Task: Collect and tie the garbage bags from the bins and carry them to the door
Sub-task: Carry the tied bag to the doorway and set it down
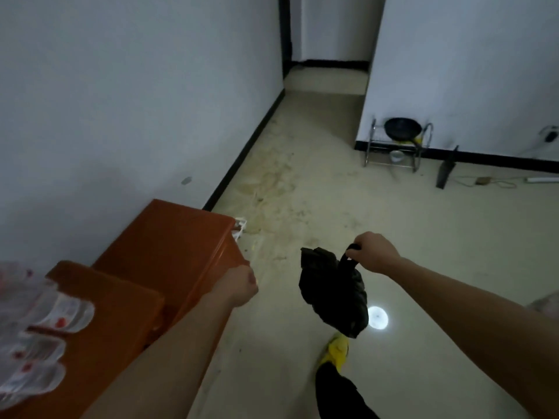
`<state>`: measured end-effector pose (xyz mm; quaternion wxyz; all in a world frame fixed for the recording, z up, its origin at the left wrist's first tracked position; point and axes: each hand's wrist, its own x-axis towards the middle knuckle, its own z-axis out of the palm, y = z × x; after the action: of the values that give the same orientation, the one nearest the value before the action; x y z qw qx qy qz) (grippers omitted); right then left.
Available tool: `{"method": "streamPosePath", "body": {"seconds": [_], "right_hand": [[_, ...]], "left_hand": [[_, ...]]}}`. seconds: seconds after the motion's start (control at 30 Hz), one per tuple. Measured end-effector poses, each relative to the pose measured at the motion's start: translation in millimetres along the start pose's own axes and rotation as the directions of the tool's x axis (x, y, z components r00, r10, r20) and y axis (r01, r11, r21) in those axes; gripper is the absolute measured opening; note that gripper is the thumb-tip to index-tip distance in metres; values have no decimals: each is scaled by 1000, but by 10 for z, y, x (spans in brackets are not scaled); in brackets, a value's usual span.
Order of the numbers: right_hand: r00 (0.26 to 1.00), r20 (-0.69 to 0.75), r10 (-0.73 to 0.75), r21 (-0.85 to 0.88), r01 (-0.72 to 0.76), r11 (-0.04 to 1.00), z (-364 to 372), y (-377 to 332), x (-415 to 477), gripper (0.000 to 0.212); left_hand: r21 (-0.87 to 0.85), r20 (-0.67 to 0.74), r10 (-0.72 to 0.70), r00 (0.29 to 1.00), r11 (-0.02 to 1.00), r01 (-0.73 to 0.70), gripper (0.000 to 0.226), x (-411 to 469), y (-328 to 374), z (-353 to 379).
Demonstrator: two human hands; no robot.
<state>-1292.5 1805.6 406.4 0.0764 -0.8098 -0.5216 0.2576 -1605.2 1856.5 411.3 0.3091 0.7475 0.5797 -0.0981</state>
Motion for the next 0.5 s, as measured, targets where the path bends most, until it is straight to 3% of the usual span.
{"method": "streamPosePath", "body": {"seconds": [0.23,0.5], "right_hand": [[996,25,85,53,-87,995,-472,112,1946,23],[997,43,60,-12,-60,998,-1474,-151,3984,24]], "left_hand": [[35,75,35,997,999,-38,9,1961,568,-733],[56,46,67,997,996,-69,10,3848,1269,-1775]]}}
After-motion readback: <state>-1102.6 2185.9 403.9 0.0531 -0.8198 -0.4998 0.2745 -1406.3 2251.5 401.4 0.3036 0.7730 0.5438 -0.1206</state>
